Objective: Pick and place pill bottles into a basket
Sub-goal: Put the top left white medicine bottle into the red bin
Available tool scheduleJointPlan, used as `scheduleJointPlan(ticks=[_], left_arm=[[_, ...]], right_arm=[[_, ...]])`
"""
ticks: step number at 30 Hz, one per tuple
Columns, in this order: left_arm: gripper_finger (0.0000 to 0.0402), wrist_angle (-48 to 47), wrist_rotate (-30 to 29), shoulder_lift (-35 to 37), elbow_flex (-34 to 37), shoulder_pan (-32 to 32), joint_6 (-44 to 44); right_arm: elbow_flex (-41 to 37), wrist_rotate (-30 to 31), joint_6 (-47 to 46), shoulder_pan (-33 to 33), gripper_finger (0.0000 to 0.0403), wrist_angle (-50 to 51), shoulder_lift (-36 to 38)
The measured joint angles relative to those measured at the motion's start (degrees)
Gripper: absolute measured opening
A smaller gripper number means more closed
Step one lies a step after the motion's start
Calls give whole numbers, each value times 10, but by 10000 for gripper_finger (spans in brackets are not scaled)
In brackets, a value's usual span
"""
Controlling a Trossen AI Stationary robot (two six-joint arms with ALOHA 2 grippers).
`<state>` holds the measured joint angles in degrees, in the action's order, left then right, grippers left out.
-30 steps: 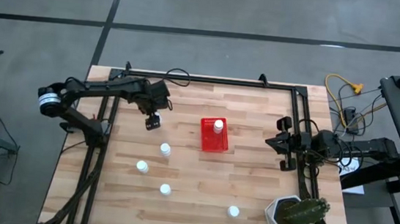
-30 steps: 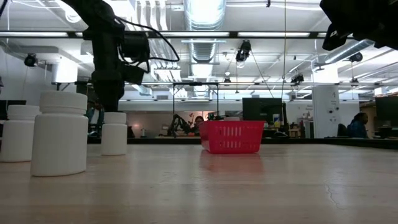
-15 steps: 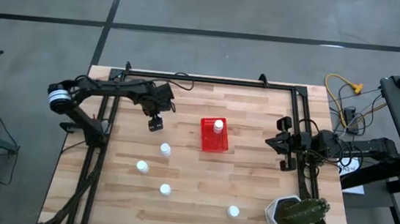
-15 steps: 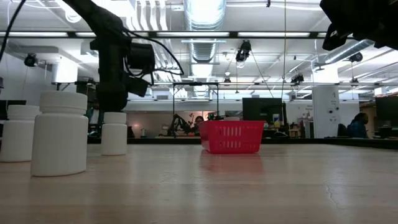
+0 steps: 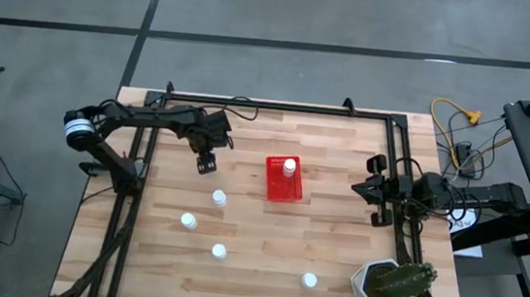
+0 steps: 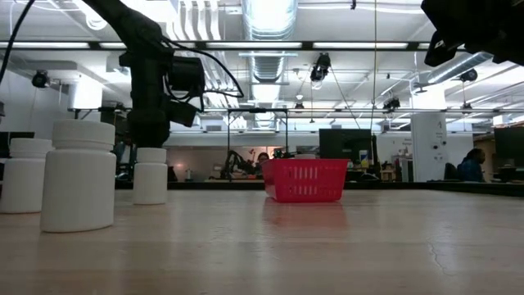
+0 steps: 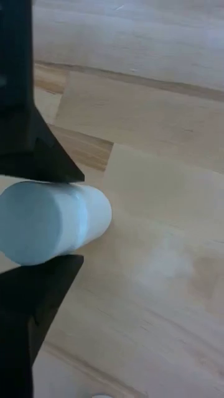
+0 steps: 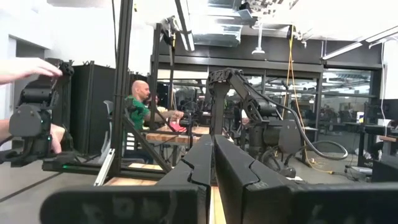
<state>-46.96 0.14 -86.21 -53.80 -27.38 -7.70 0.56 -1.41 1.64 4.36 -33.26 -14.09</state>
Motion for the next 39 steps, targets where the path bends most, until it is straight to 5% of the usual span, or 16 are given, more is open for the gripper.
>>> scheduleJointPlan(ticks=[8,17,39], left_arm=[[138,2,2,1,-1,0,13],[187,-6,0,-1,1,0,14],[194,-21,4,1,1,0,24]], right_arm=[[0,0,-1,0,9,0,0],[0,0,-1,0,9,0,0],[0,0,0,0,9,0,0]])
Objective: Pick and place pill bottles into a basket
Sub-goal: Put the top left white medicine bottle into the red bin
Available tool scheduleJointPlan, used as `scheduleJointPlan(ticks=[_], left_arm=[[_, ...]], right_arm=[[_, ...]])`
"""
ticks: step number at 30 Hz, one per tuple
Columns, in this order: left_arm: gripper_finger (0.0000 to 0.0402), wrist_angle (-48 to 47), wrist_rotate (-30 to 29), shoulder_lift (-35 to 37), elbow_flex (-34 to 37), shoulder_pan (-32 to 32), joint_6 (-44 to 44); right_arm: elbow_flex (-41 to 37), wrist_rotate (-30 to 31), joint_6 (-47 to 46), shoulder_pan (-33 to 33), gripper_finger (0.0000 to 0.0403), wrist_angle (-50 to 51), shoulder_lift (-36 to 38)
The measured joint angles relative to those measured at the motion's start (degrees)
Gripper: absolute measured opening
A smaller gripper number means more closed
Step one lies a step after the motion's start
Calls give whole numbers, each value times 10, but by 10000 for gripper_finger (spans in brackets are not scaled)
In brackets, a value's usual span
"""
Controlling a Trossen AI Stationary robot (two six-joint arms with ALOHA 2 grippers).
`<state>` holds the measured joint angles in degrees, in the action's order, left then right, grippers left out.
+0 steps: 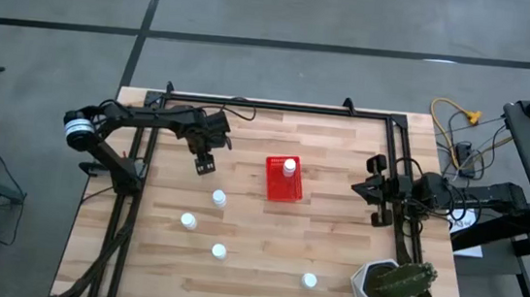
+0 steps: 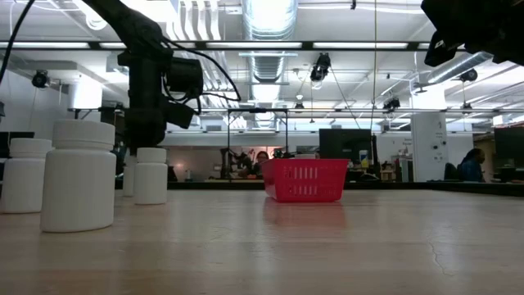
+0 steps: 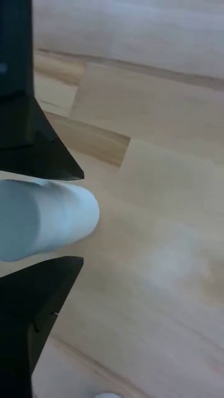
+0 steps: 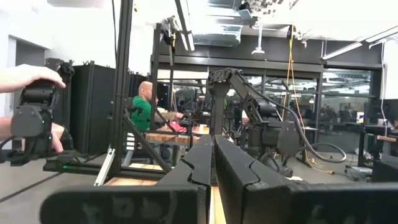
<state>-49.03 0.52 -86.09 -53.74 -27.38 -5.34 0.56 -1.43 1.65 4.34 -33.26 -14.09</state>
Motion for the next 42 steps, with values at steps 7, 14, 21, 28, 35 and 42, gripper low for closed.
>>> scheduleJointPlan(ticks=[7,14,21,28,35,42], left_arm=[[194,0,14,8,0,0,-10],[194,0,14,37,8,1,-10],[194,-3,13,52,40,1,0],[194,-15,12,55,47,1,1],[194,-16,8,56,47,1,4],[194,-32,8,56,47,1,5]], right_arm=[[0,0,-1,0,9,0,0],[0,0,0,0,9,0,0],[0,0,-1,0,9,0,0],[0,0,-1,0,9,0,0],[0,0,0,0,9,0,0],[0,0,-1,0,9,0,0]])
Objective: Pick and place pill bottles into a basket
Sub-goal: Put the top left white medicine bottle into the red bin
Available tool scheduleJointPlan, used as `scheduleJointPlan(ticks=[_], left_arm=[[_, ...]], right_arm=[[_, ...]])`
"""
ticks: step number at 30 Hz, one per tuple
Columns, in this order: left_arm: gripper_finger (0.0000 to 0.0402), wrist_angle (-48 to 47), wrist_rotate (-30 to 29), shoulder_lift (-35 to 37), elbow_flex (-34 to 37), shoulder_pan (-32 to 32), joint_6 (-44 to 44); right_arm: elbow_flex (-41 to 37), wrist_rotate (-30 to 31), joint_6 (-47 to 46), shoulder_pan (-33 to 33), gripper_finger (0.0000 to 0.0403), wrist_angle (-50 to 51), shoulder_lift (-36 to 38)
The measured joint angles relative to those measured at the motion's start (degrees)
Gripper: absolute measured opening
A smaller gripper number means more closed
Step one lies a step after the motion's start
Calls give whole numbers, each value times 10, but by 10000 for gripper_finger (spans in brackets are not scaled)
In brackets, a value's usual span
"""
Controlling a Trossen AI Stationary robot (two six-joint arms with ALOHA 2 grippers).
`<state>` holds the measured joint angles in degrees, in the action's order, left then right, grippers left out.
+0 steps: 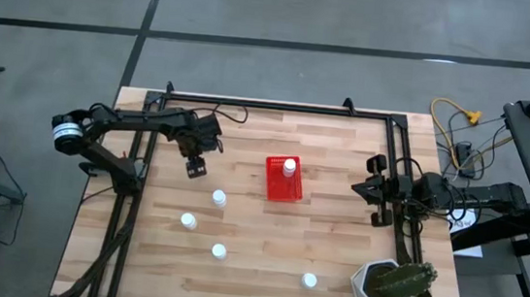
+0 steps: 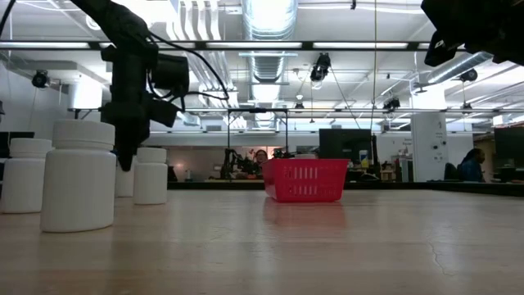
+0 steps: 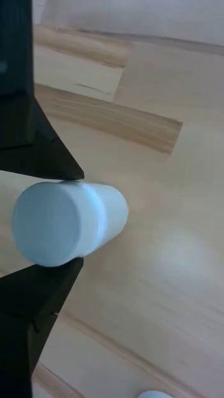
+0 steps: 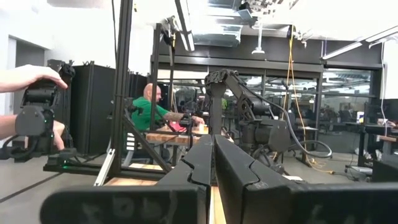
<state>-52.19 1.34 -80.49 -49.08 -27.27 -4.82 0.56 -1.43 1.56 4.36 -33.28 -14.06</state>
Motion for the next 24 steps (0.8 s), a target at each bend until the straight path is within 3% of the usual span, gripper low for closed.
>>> scheduleJointPlan(ticks=[10,17,24], left_arm=[[192,7,-1,0,0,0,0],[149,9,-1,0,4,0,1],[148,5,-1,-1,-1,1,1]], right_arm=[[0,0,0,0,9,0,0],[0,0,0,0,9,0,0],[0,0,0,0,9,0,0]])
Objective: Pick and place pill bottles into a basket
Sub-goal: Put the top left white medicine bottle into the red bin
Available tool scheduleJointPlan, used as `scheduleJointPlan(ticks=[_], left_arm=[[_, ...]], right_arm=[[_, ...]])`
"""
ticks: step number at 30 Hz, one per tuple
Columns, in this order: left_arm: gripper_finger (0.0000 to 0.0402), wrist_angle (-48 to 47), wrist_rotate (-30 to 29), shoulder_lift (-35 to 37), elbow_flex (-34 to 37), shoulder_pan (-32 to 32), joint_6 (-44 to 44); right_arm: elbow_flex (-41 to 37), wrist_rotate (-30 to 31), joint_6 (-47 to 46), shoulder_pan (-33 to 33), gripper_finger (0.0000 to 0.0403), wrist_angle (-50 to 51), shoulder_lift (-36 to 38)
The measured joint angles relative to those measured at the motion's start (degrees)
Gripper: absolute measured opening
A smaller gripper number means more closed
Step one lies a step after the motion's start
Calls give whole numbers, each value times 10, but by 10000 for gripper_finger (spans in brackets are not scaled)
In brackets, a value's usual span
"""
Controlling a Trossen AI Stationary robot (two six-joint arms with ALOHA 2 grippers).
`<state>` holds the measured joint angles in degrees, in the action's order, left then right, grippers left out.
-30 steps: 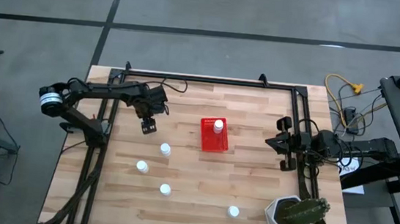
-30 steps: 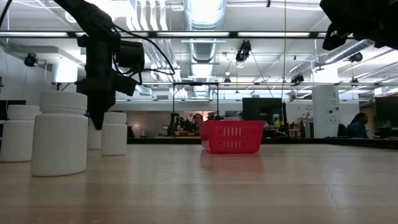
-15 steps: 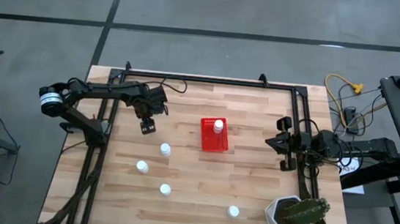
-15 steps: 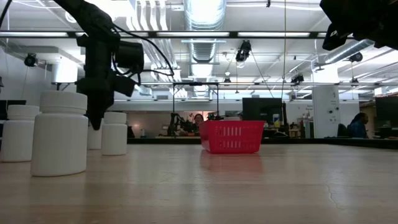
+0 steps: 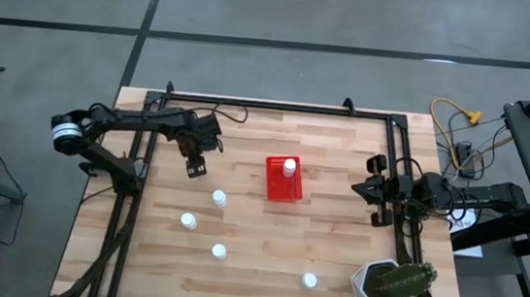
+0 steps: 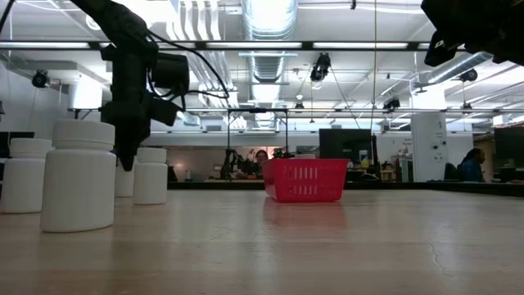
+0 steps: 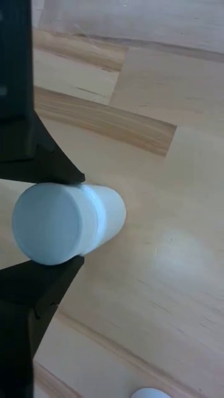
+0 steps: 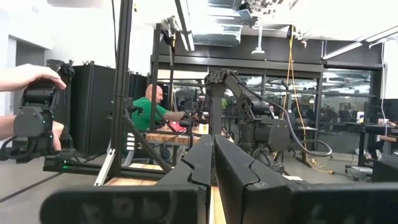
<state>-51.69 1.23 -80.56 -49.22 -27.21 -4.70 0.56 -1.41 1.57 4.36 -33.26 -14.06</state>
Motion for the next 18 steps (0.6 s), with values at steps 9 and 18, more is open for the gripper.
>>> scheduleJointPlan(ticks=[9,18], left_arm=[[145,-44,0,-27,-61,31,1],[145,-81,-9,-109,-193,80,0]], right_arm=[[0,0,0,0,9,0,0],[0,0,0,0,9,0,0]])
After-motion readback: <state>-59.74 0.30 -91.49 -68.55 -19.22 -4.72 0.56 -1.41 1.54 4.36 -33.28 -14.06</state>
